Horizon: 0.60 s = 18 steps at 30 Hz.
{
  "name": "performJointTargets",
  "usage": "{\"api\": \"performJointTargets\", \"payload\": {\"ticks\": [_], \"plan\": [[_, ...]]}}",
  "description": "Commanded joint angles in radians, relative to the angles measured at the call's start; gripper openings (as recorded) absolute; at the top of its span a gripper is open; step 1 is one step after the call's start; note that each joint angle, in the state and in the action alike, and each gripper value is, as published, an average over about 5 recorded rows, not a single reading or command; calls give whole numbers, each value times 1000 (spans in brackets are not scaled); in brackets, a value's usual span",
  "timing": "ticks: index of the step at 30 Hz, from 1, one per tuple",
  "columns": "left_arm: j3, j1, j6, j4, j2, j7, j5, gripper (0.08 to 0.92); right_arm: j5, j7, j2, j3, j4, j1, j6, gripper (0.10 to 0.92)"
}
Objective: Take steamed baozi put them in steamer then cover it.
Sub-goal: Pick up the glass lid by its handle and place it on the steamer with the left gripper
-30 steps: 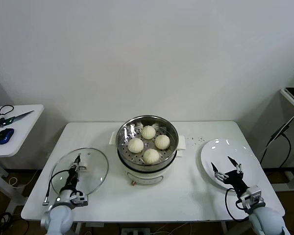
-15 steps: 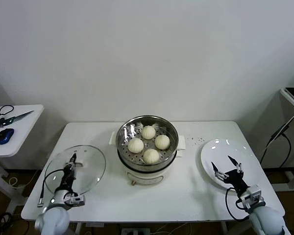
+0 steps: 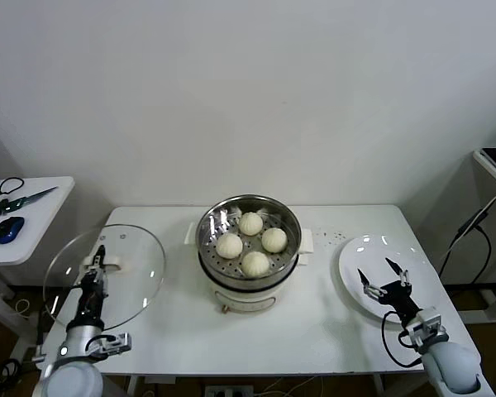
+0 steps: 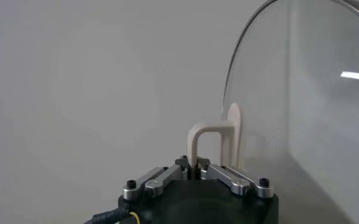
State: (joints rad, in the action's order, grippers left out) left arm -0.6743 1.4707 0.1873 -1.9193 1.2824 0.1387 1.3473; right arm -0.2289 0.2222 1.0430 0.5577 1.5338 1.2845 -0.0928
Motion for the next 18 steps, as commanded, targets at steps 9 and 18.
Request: {"api": "performJointTargets", "payload": {"ticks": [9, 18], "plan": [[453, -245, 452, -287, -272, -313, 3, 148, 14, -10, -5, -38, -50, -69, 0, 823], [772, -538, 558, -170, -118, -571, 181, 148, 22, -10, 0, -50, -87, -100, -10, 823]]}}
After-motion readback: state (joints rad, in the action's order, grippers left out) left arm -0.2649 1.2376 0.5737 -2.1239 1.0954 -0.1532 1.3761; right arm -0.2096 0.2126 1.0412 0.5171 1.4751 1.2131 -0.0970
